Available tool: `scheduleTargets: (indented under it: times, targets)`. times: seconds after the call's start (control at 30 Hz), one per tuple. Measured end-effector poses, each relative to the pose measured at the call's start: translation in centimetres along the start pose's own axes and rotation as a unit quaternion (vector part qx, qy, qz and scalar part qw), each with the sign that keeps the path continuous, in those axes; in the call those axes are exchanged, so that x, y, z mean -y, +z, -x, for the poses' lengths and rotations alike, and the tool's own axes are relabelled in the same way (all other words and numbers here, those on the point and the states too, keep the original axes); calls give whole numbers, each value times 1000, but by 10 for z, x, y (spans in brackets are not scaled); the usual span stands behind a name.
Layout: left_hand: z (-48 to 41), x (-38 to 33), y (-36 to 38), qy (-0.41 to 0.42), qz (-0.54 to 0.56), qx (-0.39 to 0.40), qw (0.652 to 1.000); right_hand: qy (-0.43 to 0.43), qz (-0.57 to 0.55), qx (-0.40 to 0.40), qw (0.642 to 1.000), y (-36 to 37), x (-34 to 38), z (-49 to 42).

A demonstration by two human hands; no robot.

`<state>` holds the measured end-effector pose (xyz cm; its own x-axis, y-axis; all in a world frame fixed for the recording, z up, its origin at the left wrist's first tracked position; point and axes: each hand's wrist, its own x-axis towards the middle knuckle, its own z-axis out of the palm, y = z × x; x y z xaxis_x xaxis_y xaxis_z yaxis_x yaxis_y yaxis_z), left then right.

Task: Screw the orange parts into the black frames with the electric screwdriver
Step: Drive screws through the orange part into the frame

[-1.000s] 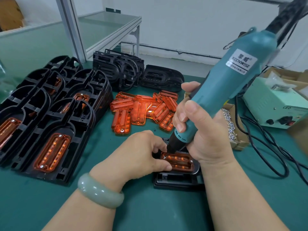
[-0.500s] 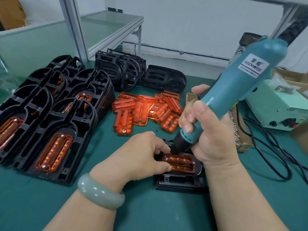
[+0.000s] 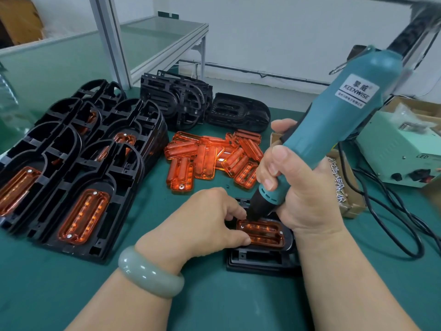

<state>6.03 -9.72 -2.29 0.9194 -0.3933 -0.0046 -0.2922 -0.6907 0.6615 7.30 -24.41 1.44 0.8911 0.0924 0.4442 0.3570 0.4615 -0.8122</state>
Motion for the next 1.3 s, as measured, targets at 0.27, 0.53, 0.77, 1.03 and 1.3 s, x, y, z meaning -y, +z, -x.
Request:
scheduleTargets:
  times: [0.27,0.53,0.77,1.03,1.3]
  targets:
    - [0,-2,0,5,-3,-4,1000,6,-16,-9,1000,-4,-2,-1]
    - [3,-1,-2,5,-6,-6,1000,4,-14,-3,1000,-1,-3,-1]
    - [3,-1,-2,3,-7,0,1000,9,-31,-38,999,-4,-3,1]
    - [2,-2,-2,1,-13,5,1000,-8,-32,-30,999,-1,-5,4]
    - [1,-3,-4,6,-28,10,1000,-16,-23,-28,999,2,-6,6]
